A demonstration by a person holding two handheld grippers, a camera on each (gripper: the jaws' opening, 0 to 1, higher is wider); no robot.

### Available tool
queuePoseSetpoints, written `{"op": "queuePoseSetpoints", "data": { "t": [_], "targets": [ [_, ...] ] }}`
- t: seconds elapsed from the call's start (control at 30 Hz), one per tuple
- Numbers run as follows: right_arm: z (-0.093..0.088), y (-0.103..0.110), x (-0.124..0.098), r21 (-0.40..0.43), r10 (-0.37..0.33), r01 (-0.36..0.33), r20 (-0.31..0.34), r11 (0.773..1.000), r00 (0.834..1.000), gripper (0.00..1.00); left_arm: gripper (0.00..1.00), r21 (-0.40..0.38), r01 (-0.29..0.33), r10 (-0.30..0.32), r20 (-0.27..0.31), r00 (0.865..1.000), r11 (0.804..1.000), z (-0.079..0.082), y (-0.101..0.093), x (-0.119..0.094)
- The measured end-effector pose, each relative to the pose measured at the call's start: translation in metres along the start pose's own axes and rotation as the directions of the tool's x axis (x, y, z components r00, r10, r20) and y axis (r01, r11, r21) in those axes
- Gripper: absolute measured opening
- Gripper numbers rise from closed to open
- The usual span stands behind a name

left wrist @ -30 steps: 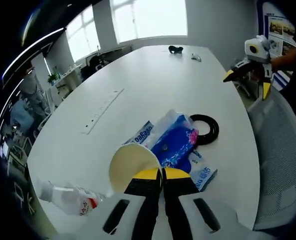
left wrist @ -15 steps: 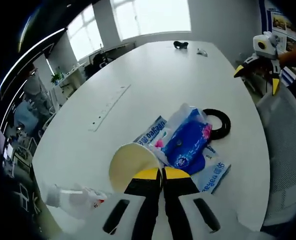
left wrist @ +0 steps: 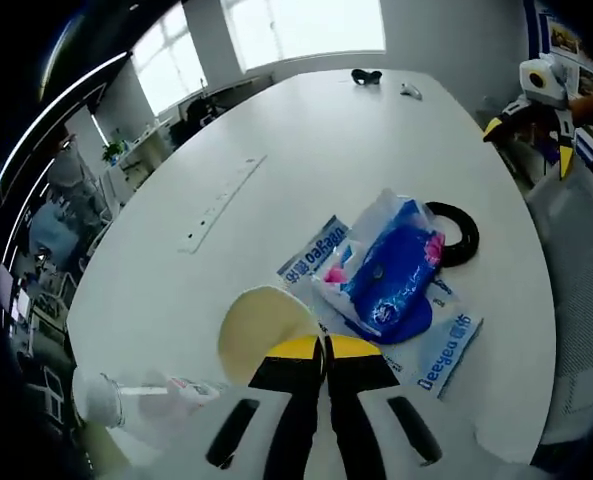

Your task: Arrange the tabletop items into an orderly group along one side of the table until the central work area is clear of visible clutter.

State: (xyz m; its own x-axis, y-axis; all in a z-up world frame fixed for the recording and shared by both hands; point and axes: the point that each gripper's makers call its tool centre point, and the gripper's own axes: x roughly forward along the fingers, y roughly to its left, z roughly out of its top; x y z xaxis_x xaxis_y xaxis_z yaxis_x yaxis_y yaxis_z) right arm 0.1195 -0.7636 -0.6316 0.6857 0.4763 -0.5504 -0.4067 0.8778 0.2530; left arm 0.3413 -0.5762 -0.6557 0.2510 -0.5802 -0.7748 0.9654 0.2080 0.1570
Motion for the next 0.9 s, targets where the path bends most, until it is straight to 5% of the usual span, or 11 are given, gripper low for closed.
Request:
{"op": "queuePoseSetpoints", "data": {
  "t": [0.57, 0.9],
  "targets": [
    [-0.005, -0.007, 0.001, 0.037, -0.023, 0.023, 0.001, 0.999, 1.000, 0.83, 0.01, 0.040, 0.017, -0.014, -0.052, 0.999, 0.999, -0.006, 0.008, 0.031],
    [-0.010, -0.011, 0.000, 0.052, -0.034, 0.035, -0.010, 0.998, 0.999, 0.83, 0.01, 0.055, 0.023, -0.021, -0.044, 0.999, 0.998, 0.005, 0.013, 0.039]
  ]
}}
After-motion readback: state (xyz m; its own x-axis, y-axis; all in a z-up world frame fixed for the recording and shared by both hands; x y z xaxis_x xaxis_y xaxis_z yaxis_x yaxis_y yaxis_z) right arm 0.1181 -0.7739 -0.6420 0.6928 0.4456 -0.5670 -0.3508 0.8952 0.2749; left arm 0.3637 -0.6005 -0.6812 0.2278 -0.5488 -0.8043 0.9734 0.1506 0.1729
